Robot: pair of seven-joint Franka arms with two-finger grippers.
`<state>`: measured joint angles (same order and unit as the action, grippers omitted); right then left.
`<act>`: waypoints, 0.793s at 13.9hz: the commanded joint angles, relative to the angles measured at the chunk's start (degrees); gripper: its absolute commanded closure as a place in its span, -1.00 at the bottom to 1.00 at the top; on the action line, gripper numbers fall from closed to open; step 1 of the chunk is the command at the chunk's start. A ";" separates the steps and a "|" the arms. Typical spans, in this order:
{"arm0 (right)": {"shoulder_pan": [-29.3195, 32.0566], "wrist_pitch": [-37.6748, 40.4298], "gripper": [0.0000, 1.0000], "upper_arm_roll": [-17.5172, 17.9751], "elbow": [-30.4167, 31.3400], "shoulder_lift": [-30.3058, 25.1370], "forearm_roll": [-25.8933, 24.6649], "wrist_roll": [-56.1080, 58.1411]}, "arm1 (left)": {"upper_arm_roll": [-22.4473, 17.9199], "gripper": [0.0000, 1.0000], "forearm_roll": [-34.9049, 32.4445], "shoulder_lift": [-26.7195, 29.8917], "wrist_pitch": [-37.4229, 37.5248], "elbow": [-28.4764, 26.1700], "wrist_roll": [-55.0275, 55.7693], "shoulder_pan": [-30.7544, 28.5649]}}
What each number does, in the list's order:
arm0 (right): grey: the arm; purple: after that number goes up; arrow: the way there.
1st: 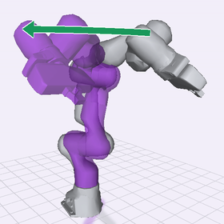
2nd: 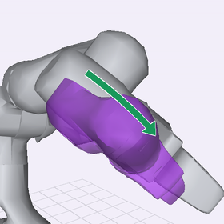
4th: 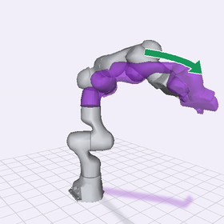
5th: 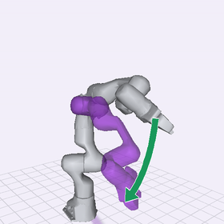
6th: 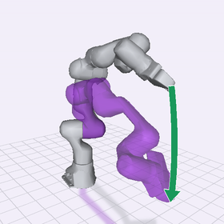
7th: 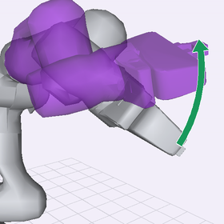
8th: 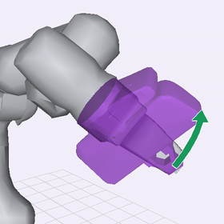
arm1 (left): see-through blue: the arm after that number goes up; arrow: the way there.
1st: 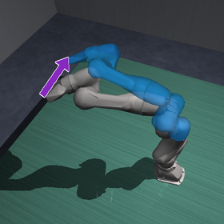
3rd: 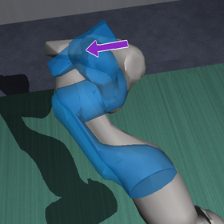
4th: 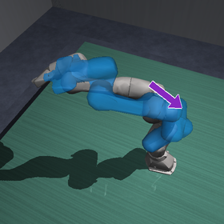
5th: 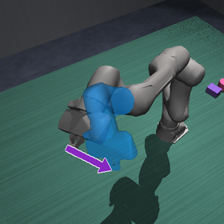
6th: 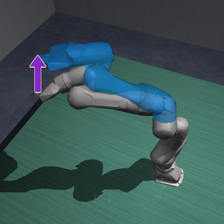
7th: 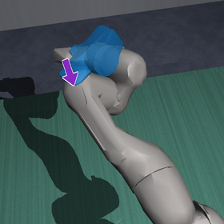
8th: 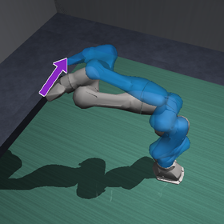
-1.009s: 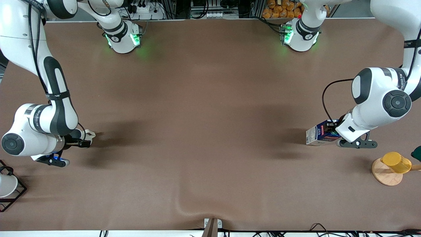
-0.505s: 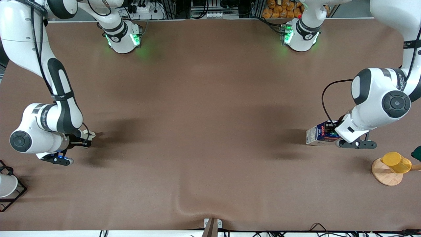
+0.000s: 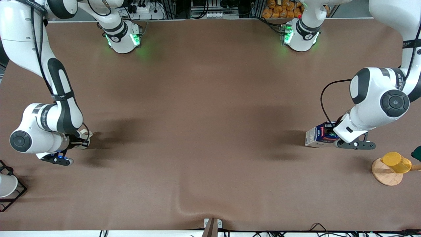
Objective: Place milk next to cup
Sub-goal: 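Lift the milk carton with the left gripper while the right gripper lifts the mug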
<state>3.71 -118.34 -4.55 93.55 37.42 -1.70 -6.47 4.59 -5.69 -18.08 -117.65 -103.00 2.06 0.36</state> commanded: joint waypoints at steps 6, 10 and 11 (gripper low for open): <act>-3.88 11.80 1.00 1.30 -9.69 -2.88 0.30 -0.04 | 2.26 0.13 -1.34 1.38 14.80 10.17 0.22 0.52; -3.97 12.17 1.00 6.21 -10.93 -5.43 0.38 2.33 | 3.49 0.13 -1.43 4.09 17.98 11.42 0.14 0.43; -3.97 12.17 1.00 7.96 -10.93 -5.86 0.38 2.86 | 3.67 0.13 -1.43 4.45 18.51 11.42 0.22 0.43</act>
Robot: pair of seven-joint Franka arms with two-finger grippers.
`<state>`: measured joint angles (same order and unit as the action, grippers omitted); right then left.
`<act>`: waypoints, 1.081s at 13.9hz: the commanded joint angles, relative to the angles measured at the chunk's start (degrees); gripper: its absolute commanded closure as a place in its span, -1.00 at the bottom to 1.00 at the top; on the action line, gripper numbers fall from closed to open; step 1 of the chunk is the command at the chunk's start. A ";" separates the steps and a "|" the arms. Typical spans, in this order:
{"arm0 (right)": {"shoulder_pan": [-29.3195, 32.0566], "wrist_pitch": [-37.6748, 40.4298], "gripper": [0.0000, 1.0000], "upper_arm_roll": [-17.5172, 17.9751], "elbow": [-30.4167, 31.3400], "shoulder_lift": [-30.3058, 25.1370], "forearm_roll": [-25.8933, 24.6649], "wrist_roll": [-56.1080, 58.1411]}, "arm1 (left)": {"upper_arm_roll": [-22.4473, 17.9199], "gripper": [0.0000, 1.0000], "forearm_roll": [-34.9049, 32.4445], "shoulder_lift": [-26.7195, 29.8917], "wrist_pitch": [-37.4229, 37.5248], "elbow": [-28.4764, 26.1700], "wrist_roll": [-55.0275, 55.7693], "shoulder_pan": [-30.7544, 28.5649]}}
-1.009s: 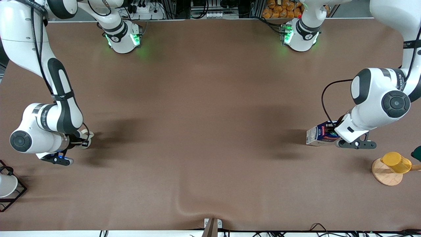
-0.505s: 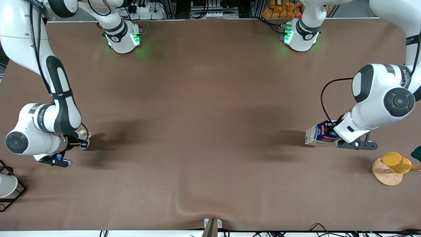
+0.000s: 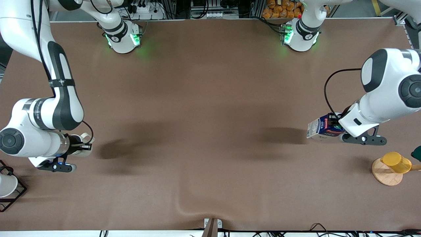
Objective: Place milk next to cup
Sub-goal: 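Lift the milk carton with the left gripper while the right gripper lifts the mug, then carry the white mug with the right gripper toward the table middle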
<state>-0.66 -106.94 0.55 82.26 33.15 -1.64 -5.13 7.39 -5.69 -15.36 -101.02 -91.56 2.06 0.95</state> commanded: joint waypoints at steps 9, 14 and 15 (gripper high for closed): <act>-6.16 -2.10 1.00 17.37 -2.36 -1.87 -0.37 1.17 | 1.67 0.13 -1.34 3.67 3.99 0.95 0.22 -0.25; -15.85 -10.37 1.00 17.20 -5.09 4.45 -0.81 8.46 | 1.58 0.13 -1.43 3.49 4.08 0.86 0.22 -0.86; -17.69 -12.39 1.00 17.20 -5.18 5.95 -0.82 10.99 | 1.49 0.13 -1.43 3.49 4.08 0.77 0.22 -0.77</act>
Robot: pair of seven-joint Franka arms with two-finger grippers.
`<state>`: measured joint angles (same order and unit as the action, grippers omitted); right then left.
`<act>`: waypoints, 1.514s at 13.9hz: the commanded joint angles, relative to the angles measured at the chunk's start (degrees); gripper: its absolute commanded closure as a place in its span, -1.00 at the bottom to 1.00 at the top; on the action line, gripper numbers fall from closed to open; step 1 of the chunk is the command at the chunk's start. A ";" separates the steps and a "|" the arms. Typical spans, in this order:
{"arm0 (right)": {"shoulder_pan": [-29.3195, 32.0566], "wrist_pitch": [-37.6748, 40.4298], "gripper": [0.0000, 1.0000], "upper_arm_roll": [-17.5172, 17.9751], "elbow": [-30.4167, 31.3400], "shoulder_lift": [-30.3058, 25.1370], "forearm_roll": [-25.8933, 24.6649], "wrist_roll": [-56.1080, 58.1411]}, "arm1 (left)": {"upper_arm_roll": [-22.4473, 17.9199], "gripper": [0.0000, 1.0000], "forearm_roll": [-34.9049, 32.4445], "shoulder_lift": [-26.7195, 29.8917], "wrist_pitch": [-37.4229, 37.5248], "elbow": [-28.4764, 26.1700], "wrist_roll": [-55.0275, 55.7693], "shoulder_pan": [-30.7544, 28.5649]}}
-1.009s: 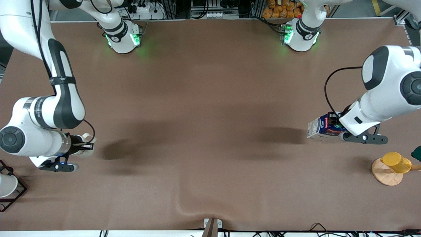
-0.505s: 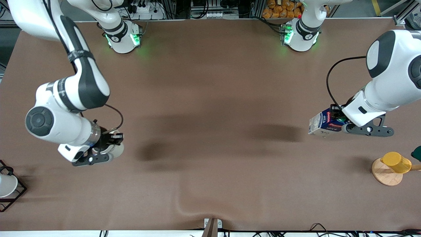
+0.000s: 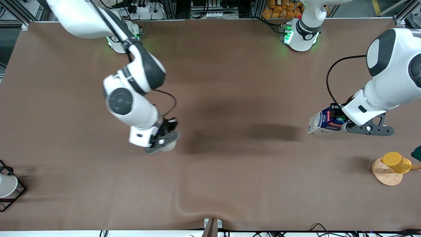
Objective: Place milk next to cup
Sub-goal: 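Carry the white mug with the right gripper toward the table middle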
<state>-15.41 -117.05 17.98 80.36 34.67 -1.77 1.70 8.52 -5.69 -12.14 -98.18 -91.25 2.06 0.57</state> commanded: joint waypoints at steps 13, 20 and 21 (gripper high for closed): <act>-18.07 -10.65 1.00 -5.50 -8.90 11.56 -14.38 46.82 | 1.41 0.13 2.00 0.10 2.20 0.55 4.88 0.22; -17.29 -10.21 1.00 -5.50 -6.45 13.14 -14.40 47.61 | 1.32 0.13 1.91 -0.08 2.20 0.46 5.05 -0.49; -17.72 -10.21 0.91 -5.50 -5.66 13.06 -14.40 47.18 | 1.24 0.13 1.91 -0.16 2.20 0.46 5.05 -0.49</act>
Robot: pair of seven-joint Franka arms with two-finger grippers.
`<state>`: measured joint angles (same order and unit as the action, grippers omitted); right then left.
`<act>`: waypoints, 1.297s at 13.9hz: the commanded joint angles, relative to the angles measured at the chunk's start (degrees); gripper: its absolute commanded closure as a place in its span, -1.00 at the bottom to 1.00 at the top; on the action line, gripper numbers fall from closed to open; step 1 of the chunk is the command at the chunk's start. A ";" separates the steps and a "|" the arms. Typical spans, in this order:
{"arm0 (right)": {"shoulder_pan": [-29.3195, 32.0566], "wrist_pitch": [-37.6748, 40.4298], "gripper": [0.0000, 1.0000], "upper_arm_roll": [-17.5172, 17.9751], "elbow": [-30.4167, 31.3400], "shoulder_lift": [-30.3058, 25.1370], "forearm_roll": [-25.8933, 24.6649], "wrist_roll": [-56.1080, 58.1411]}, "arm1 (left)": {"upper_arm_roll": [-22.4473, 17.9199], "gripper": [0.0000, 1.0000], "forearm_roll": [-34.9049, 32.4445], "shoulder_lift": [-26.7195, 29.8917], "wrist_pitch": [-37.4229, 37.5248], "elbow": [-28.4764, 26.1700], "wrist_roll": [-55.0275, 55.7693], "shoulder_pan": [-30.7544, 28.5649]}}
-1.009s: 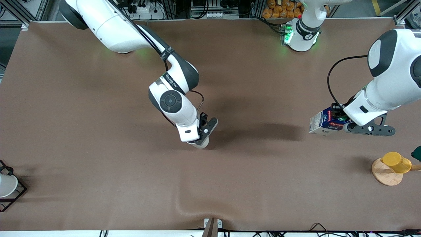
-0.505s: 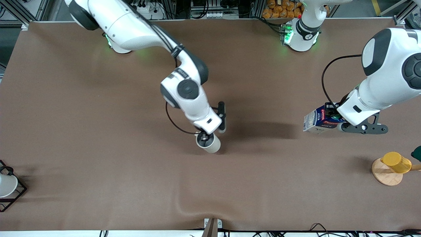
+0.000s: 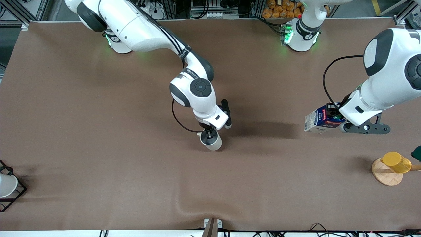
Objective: Place milk next to cup
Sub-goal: 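Set the mug down, open the right gripper while the left gripper carries the carton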
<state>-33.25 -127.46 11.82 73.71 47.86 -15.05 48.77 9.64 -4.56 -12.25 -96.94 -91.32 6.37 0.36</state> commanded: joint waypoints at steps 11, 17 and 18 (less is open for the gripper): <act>-0.85 -0.25 -1.00 1.45 1.18 -1.36 -5.08 0.54 | 0.99 0.13 0.87 -0.06 0.96 0.53 5.31 0.60; 1.96 5.26 -1.00 1.63 1.26 -8.82 3.98 -0.07 | 8.37 0.13 0.34 -1.73 0.87 0.62 16.20 3.23; 2.83 7.55 -1.00 1.54 1.44 -10.66 4.15 -0.25 | 8.46 0.13 0.34 -2.16 0.87 0.62 18.22 5.42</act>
<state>-32.24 -123.77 12.36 73.24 41.87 -12.21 48.90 17.80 -4.43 -13.23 -96.83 -91.45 20.98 3.25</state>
